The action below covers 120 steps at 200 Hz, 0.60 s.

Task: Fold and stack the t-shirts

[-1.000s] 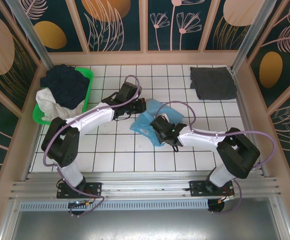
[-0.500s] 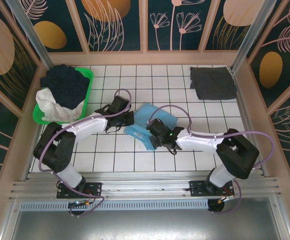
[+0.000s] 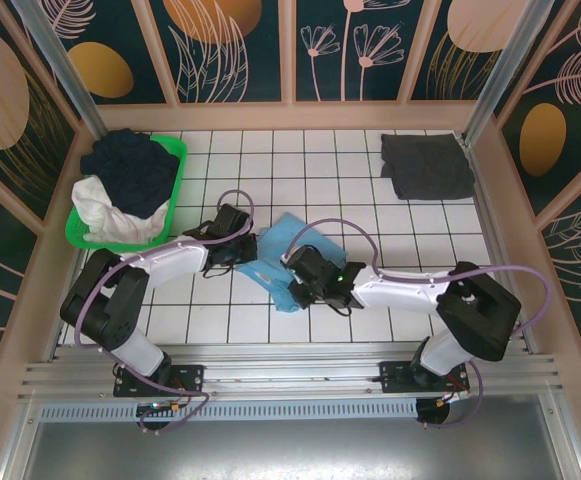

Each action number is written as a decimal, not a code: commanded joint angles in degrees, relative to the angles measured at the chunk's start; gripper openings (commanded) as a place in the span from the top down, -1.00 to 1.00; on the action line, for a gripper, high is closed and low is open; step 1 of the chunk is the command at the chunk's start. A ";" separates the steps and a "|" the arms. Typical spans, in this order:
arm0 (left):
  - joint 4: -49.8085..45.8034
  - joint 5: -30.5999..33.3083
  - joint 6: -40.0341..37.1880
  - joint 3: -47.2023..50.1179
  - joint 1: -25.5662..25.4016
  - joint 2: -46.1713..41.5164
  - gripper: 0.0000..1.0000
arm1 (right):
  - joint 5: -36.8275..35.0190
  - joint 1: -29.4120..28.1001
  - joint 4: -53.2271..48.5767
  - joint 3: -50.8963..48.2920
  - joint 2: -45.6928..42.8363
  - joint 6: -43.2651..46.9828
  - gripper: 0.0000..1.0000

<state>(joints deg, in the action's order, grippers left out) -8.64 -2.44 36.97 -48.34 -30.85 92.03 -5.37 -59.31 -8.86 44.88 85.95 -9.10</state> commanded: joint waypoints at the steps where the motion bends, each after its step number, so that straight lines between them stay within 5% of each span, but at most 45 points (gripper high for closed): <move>1: 1.50 1.73 1.24 2.16 0.80 -0.44 1.00 | 7.36 -1.67 4.78 -2.50 -1.10 1.87 0.48; 37: 4.09 0.90 3.57 6.61 0.79 0.74 1.00 | 10.20 -2.57 5.00 -1.91 3.59 1.47 0.33; 57: 3.75 1.66 3.99 8.05 0.80 0.53 0.97 | 4.15 -2.73 6.32 -1.12 4.20 0.83 -0.07; 73: 3.25 1.30 4.42 8.89 0.79 0.15 0.93 | -6.18 -2.85 2.57 1.46 7.93 0.83 0.03; 91: 2.88 0.37 5.68 10.61 0.84 -2.20 0.89 | -15.72 -2.10 -4.45 4.47 12.18 0.10 0.42; 120: 9.23 -6.68 10.20 16.33 0.72 -7.14 0.67 | -12.98 3.36 -5.88 4.12 10.78 1.87 0.29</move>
<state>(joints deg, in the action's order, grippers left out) -1.34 -3.44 42.65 -36.95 -30.30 87.88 -13.50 -60.71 -8.91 49.25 96.92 -8.14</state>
